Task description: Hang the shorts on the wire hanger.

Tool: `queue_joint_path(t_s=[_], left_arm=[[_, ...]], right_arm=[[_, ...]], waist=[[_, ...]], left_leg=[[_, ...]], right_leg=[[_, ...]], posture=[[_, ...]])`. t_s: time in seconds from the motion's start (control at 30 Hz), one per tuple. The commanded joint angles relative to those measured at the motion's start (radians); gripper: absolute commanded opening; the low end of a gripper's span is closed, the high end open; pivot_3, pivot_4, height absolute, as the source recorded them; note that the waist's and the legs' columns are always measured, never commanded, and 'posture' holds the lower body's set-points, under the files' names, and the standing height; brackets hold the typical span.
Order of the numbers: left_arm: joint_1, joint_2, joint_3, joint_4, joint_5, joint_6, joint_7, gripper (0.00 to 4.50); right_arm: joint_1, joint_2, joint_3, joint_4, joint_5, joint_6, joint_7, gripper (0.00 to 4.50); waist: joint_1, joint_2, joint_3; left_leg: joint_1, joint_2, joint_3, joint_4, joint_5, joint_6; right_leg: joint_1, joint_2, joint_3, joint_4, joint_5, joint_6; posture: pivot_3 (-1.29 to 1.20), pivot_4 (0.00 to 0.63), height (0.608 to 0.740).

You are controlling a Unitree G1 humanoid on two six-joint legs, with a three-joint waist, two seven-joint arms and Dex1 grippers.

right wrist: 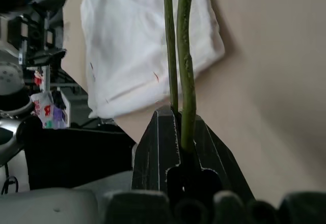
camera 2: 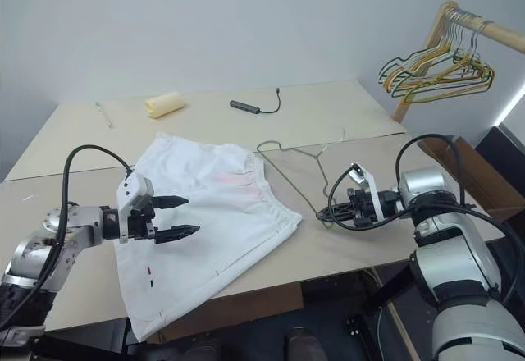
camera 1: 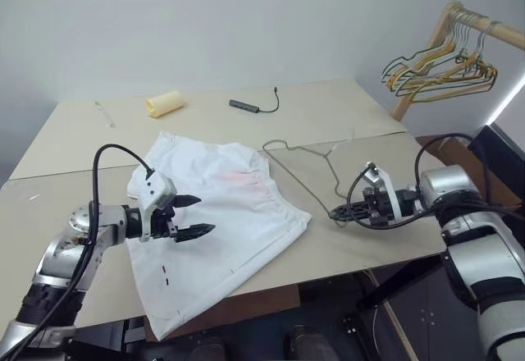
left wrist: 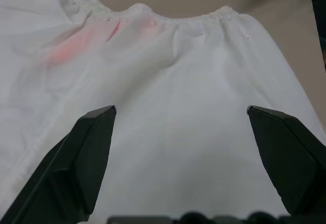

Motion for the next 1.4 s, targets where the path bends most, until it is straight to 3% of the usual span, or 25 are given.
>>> queue_joint_path(t_s=[0.03, 0.3, 0.73, 1.07, 1.4], left_arm=[[-0.006, 0.015, 0.013, -0.041, 0.005, -0.009, 0.001, 4.48], [0.019, 0.014, 0.019, -0.064, 0.002, 0.0, 0.003, 4.48], [0.019, 0.012, 0.024, -0.055, 0.01, 0.003, 0.025, 4.48], [0.025, 0.002, 0.006, -0.065, 0.041, -0.005, 0.039, 4.48], [0.01, -0.004, -0.006, -0.04, 0.081, -0.025, 0.046, 4.48]], right_arm=[[-0.037, 0.003, 0.001, 0.059, -0.05, -0.044, 0.073, 0.0], [-0.044, 0.015, -0.024, 0.117, -0.097, -0.083, 0.077, 0.0], [-0.029, 0.013, 0.01, 0.022, -0.005, -0.087, 0.077, 0.0], [0.0, -0.053, 0.232, -0.117, 0.096, -0.108, 0.077, 0.0], [-0.124, 0.023, 0.303, 0.053, 0.007, -0.247, 0.077, 0.0]], waist=[[0.001, 0.0, 0.0], [0.0, 0.0, 0.0], [0.004, 0.0, 0.0], [0.019, 0.0, 0.0], [0.026, 0.0, 0.0]], left_leg=[[0.0, 0.0, 0.0, 0.0, 0.0, 0.0], [0.001, 0.0, 0.0, 0.0, 0.0, 0.0], [0.001, 0.0, 0.0, 0.0, 0.0, 0.0], [0.001, 0.0, 0.0, 0.0, 0.0, 0.0], [0.002, 0.0, 0.0, 0.0, 0.0, 0.0]], right_leg=[[0.0, 0.0, 0.0, 0.0, 0.0, 0.0], [0.0, 0.0, 0.0, 0.001, 0.0, 0.0], [0.0, 0.0, 0.0, 0.002, 0.0, 0.0], [0.0, 0.0, 0.0, 0.002, 0.0, 0.0], [0.0, 0.0, 0.0, 0.002, 0.001, -0.001]], posture=[[0.01, 0.0, 0.74], [0.01, 0.0, 0.74], [0.03, 0.0, 0.74], [0.04, 0.0, 0.74], [0.06, 0.0, 0.74]])
